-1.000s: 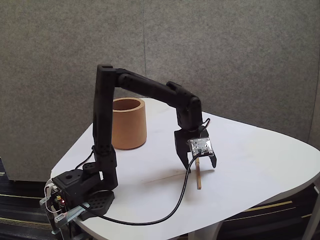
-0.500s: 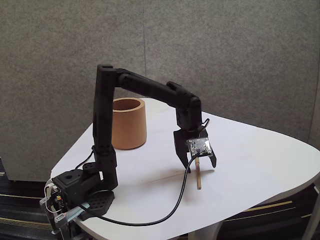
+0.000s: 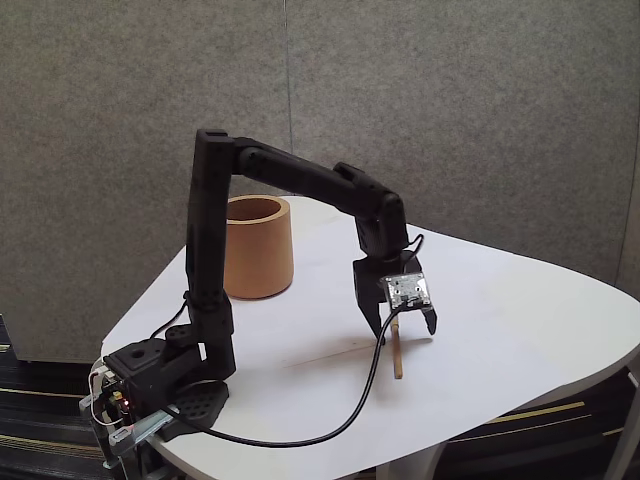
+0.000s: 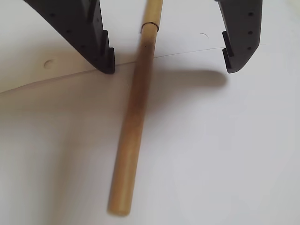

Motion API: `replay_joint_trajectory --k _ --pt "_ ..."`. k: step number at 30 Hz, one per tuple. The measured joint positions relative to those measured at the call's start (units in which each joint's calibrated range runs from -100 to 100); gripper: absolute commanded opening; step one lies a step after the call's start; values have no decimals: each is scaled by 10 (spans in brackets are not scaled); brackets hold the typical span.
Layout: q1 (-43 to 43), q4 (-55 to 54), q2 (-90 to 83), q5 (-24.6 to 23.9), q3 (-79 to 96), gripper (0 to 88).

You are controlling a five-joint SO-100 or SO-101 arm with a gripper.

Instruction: Grab the pen and put it in the pen holder.

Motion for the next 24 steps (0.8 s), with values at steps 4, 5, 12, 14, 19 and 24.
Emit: replay_joint_trajectory --k 4,5,12,14,19,24 --pt "0 -3 0 0 0 328" --pt "0 -3 0 0 0 328" --pt "0 -3 0 0 0 328" --pt "0 -1 0 0 0 328" --pt "1 25 1 0 0 328" --pt "-1 48 3 0 -1 328"
